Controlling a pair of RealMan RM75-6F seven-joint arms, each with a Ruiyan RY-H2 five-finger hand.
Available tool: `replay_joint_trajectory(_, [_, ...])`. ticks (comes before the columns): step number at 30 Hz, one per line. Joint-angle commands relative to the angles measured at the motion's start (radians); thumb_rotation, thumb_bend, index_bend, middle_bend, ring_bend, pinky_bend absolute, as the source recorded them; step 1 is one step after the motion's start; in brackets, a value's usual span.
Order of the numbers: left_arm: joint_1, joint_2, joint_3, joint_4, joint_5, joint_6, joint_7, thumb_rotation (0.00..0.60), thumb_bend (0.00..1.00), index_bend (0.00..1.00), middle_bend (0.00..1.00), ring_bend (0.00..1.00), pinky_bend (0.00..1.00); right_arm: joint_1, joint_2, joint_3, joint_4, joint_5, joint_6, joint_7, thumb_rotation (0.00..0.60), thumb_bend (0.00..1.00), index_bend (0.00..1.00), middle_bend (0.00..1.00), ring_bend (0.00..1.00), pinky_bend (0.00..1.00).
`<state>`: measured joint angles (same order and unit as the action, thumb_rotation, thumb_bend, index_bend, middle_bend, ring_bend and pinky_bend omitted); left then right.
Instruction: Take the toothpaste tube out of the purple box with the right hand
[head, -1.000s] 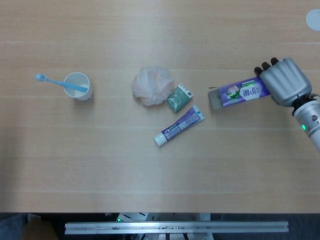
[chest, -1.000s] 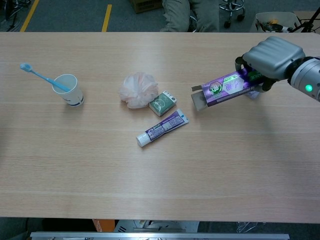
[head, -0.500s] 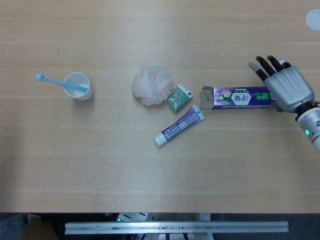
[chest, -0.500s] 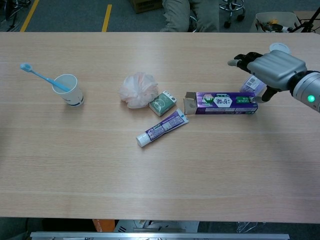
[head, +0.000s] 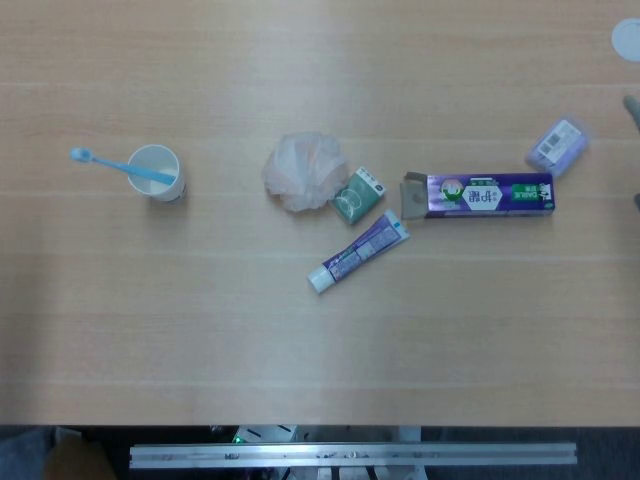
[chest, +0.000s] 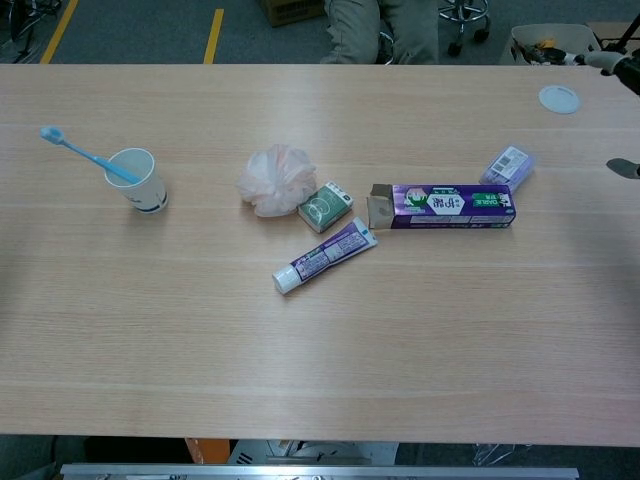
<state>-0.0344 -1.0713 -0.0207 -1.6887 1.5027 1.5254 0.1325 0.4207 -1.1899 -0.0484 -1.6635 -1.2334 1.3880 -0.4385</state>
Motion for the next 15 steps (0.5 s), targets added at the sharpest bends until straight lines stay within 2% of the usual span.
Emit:
replay_joint_trajectory(1, [0.001,-0.008,0.002,-0.023,0.001,0.002,0.028,0.600,0.31,0.17,0.17,0.19,0.14,-0.138,0.024,-0.036,0.021,-0.132,0.184,0.093,0.600,0.19,0.12,0.22,0.13,0.29])
replay_joint_trajectory(4, [0.003,-0.014,0.006,-0.040,0.008,0.005,0.043,0.600,0.31,0.17,0.17,0.19,0.14,-0.203,0.028,-0.050,0.031,-0.183,0.268,0.121,0.600,0.19,0.20,0.25,0.17,0.30])
replay_joint_trajectory(6, [0.007,-0.019,0.007,-0.050,0.016,0.017,0.053,0.600,0.31,0.17,0.17,0.19,0.14,-0.241,0.032,-0.054,0.033,-0.199,0.304,0.144,0.600,0.19,0.22,0.27,0.19,0.30])
replay_joint_trajectory(15, [0.021,-0.036,0.007,-0.062,0.046,0.058,0.087,0.600,0.31,0.17,0.17,0.19,0.14,-0.302,0.048,-0.035,0.070,-0.202,0.294,0.196,0.600,0.19,0.22,0.27,0.19,0.30])
